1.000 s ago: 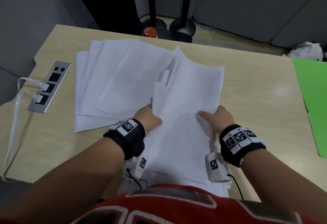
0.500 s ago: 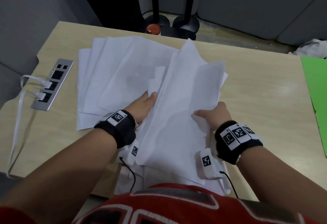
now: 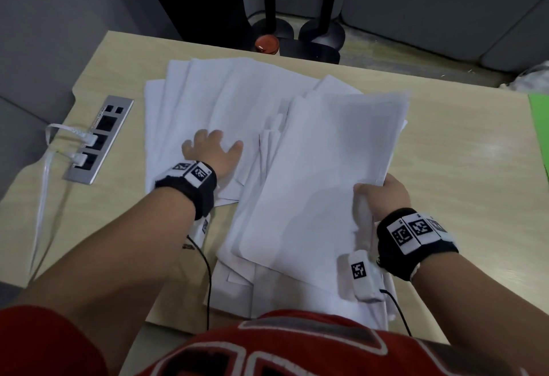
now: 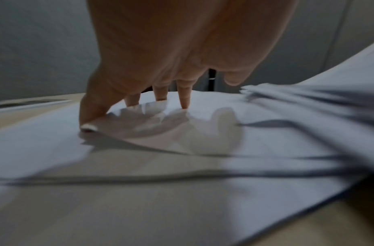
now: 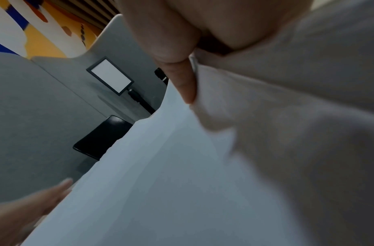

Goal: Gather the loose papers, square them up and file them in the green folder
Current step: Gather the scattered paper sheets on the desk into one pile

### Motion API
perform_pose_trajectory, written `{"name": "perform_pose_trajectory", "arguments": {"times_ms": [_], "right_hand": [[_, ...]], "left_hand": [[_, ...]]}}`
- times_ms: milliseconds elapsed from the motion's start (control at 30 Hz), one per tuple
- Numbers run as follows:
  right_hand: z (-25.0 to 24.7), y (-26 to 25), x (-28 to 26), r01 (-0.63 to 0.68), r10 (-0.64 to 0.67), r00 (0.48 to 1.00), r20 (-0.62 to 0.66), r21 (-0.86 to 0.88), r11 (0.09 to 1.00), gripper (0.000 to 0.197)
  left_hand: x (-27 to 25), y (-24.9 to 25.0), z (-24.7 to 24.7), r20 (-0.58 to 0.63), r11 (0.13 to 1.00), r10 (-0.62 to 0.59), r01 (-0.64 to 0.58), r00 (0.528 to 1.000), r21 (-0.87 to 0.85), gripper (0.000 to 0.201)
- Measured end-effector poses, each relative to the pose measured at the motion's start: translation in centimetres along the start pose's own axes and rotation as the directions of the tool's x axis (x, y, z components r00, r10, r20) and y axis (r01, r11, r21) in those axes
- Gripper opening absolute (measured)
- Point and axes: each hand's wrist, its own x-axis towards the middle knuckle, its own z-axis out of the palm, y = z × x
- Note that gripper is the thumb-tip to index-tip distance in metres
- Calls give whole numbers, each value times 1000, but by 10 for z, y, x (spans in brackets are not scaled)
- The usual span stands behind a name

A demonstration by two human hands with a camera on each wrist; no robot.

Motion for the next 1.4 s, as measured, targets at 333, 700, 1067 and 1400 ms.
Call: {"name": "perform_pose_trajectory", "arguments": {"times_ms": [333,700,1067,1400], "right_hand": [[5,-7,12,-16,-8,977,-211,-113,993,37],[-3,-20,9,114,-123,990,-69,-115,987,14],[3,-15,10,162,-162,986,34,-2,987,7],[-11,1,9,-63,56,997,45,152,986,66]], "left_hand": [[-26,15,1,44,972,116,-104,992,-212,59],[11,18,-25,-25,853,-212,172,977,-493,65],[-49,63,20,217,795,142,19,966,-606,70],[-74,28,31,483,650,386,140,786,-747,87]]}}
